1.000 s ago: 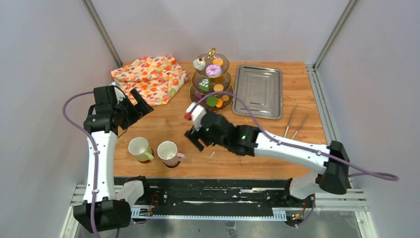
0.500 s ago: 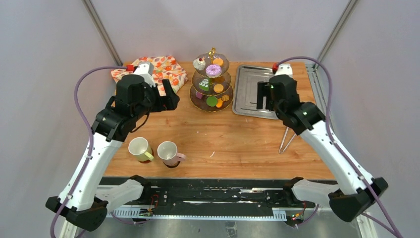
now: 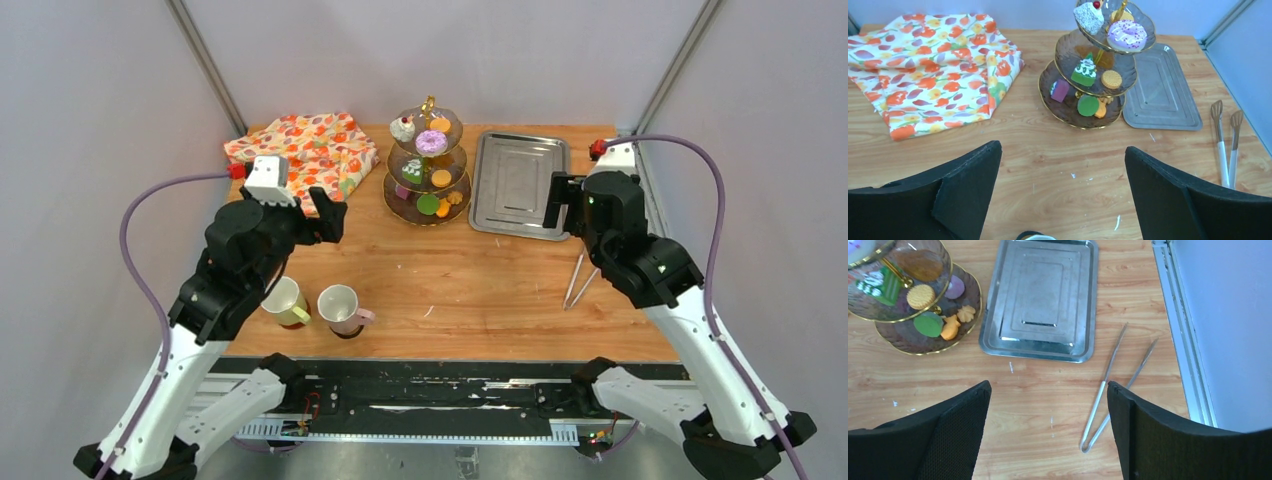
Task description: Serve the afternoon tea
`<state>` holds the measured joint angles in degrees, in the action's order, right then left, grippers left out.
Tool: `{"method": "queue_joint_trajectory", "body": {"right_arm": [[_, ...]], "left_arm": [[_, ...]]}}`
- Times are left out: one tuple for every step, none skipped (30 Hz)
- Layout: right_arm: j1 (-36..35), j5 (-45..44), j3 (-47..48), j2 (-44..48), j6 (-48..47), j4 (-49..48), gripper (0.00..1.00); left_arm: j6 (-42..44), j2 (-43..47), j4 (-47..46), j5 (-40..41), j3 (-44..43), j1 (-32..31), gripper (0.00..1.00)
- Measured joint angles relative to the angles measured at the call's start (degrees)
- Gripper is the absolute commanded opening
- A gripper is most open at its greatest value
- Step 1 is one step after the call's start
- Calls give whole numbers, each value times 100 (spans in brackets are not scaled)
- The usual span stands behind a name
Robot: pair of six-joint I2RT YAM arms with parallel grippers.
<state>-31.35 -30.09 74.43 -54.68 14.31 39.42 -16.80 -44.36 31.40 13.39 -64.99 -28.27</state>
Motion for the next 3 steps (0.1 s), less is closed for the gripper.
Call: {"method": "queue_joint_trajectory", "body": {"right_arm": [[0, -24, -63, 26, 11, 24, 85], [0, -50, -118, 42, 20, 42, 84], [0, -83, -160, 50, 33, 79, 85]], "left_arm": [[35, 118, -52, 24, 103, 0, 98], [57, 201, -101, 59, 173, 0, 98], [83, 280, -138, 107, 205, 0, 98]]}}
